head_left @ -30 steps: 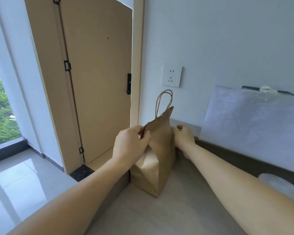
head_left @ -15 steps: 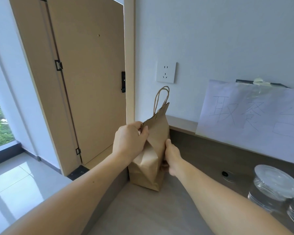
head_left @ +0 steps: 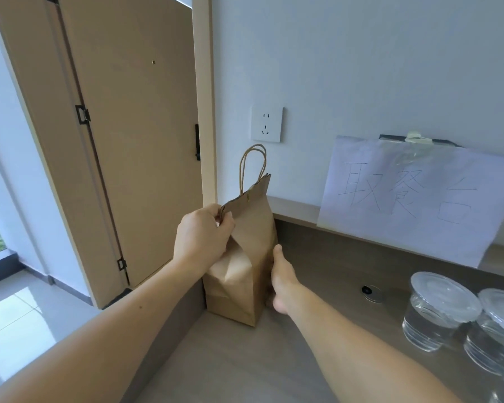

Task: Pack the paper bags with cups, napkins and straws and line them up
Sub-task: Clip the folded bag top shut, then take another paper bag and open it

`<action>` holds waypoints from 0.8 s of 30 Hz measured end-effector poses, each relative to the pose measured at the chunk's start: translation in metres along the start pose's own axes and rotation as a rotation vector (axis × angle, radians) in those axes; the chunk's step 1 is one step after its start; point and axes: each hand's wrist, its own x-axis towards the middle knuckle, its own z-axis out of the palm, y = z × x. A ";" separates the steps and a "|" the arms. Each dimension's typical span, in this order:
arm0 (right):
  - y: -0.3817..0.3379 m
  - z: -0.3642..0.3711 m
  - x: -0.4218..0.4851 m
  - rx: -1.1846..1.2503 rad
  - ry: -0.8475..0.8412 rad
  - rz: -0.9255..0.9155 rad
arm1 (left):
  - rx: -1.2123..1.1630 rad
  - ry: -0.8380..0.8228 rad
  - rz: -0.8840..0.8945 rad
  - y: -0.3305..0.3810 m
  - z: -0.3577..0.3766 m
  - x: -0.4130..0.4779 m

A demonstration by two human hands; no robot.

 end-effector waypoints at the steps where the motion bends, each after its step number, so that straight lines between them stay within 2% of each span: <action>1: 0.000 -0.005 -0.005 -0.024 0.012 0.001 | 0.016 -0.002 -0.015 0.001 -0.001 -0.001; 6: -0.019 -0.035 -0.046 -0.258 0.048 -0.121 | 0.294 0.069 0.027 0.022 -0.007 -0.017; 10: -0.046 -0.077 -0.096 -0.606 0.057 -0.334 | 0.492 0.172 0.221 0.064 0.003 -0.046; 15: -0.078 -0.155 -0.183 -1.058 0.058 -0.551 | 0.593 -0.126 0.285 0.139 0.037 -0.102; 18: -0.086 -0.218 -0.241 -1.264 0.127 -0.616 | 0.572 -0.313 0.277 0.191 0.065 -0.143; 24: -0.074 -0.360 -0.339 -1.381 0.259 -0.523 | 0.433 -0.576 0.359 0.300 0.133 -0.218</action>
